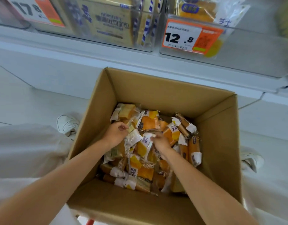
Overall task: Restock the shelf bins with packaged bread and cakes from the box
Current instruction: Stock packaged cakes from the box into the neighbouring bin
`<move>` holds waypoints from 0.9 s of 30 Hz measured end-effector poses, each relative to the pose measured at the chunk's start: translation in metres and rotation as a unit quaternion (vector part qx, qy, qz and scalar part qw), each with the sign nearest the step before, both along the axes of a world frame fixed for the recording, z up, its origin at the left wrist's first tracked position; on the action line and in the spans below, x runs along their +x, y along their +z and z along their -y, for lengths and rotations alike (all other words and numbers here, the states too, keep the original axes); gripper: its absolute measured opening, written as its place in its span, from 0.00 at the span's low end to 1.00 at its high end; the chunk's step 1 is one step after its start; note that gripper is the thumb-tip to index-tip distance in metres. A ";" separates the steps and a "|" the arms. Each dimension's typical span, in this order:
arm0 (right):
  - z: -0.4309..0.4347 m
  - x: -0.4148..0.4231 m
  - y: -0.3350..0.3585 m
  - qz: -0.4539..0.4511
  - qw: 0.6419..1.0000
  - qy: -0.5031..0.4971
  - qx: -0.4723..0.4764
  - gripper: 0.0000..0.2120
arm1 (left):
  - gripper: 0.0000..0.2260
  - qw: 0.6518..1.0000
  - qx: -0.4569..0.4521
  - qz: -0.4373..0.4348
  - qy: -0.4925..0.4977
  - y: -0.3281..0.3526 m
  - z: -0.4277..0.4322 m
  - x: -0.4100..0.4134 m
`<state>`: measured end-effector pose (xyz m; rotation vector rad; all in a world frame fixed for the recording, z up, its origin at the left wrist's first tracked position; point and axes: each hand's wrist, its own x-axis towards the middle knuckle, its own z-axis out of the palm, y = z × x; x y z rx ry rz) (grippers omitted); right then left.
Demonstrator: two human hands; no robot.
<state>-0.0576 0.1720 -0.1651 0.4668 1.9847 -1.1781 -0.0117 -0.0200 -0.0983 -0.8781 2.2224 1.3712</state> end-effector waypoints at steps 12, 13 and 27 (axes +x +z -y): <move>-0.053 -0.039 0.115 -0.013 0.959 -0.049 -0.280 0.08 | 0.41 0.957 0.287 0.049 0.015 0.048 -0.024 -0.015; -0.051 -0.037 0.115 0.011 0.951 -0.065 -0.302 0.10 | 0.40 0.947 0.316 0.053 0.024 0.048 -0.021 -0.013; -0.021 0.039 -0.023 -0.038 0.897 0.431 0.093 0.12 | 0.11 0.972 0.153 -0.003 0.179 0.020 0.014 0.013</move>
